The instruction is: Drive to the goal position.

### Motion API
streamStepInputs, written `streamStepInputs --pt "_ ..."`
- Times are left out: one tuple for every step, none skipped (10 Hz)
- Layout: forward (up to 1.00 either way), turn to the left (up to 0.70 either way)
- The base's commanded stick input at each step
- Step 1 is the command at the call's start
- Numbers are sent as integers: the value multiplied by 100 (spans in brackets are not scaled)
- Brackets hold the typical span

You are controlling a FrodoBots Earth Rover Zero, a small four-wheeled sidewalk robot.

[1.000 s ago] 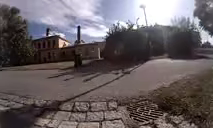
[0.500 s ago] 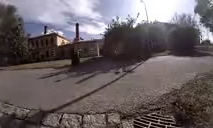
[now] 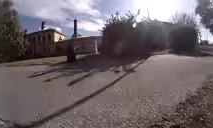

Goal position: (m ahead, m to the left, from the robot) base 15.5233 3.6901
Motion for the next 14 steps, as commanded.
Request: streamStepInputs --pt "70 0" --pt "70 0" --pt "70 0" --pt "70 0" --pt "70 0" --pt "70 0" --pt "70 0" --pt "70 0" --pt "70 0" --pt "70 0" --pt "70 0" --pt "70 0" --pt "70 0" --pt "70 0"
